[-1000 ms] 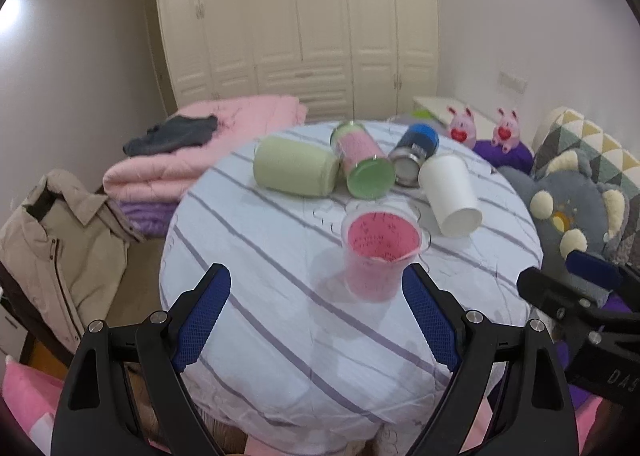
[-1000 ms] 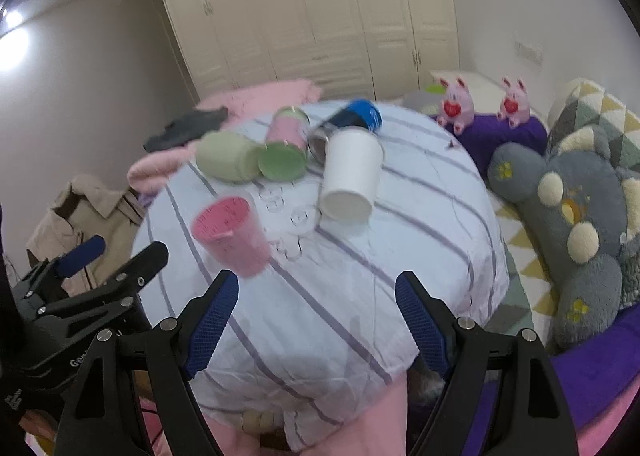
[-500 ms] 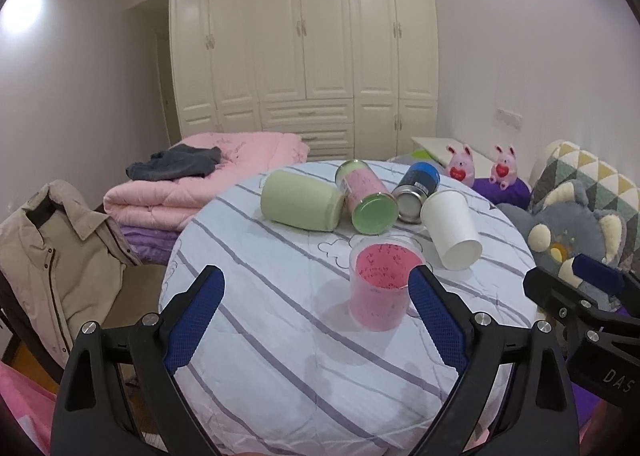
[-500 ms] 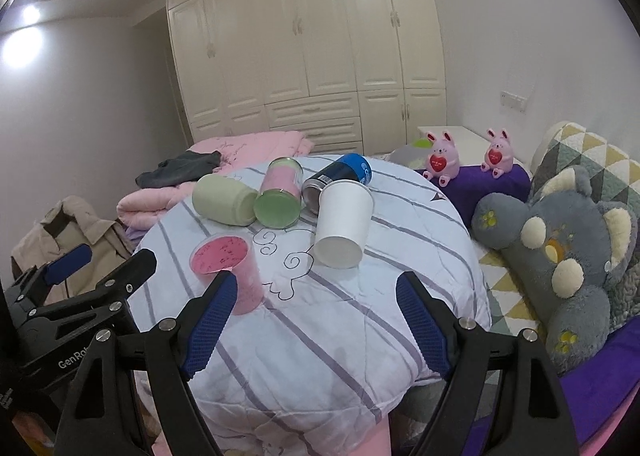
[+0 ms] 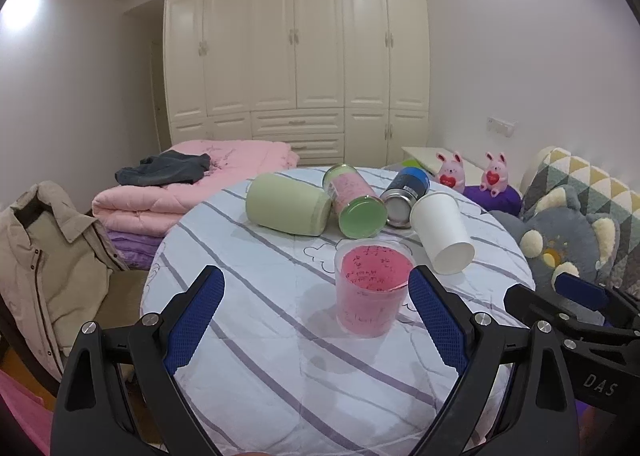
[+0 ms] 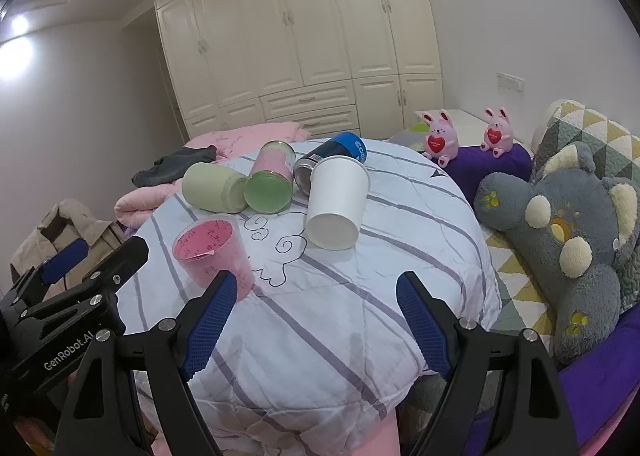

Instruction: Flip cup upright

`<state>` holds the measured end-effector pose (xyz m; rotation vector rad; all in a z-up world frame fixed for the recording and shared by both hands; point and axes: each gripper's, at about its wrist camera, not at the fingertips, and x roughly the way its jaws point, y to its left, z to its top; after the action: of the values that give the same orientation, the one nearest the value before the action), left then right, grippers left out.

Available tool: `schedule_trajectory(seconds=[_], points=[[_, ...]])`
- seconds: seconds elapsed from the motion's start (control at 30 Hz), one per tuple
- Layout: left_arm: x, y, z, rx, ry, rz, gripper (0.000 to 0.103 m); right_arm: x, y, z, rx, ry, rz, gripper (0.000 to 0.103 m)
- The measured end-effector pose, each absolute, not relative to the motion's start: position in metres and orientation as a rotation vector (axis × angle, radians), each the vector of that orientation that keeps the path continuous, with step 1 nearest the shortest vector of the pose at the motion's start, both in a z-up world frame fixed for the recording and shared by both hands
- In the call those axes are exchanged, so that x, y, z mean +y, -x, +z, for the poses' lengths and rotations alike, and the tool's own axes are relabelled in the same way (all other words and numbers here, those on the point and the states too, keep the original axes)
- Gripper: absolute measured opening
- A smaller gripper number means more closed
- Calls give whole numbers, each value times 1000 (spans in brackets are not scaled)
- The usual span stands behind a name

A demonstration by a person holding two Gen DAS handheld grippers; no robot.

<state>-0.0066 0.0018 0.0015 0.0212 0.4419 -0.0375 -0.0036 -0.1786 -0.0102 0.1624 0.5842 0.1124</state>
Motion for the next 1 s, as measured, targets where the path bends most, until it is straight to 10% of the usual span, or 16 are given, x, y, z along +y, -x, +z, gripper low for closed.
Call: schedule_trajectory(seconds=[1.0], points=[[-6, 1, -3, 449, -32, -40, 95, -178, -1, -16, 635, -144, 105, 83]])
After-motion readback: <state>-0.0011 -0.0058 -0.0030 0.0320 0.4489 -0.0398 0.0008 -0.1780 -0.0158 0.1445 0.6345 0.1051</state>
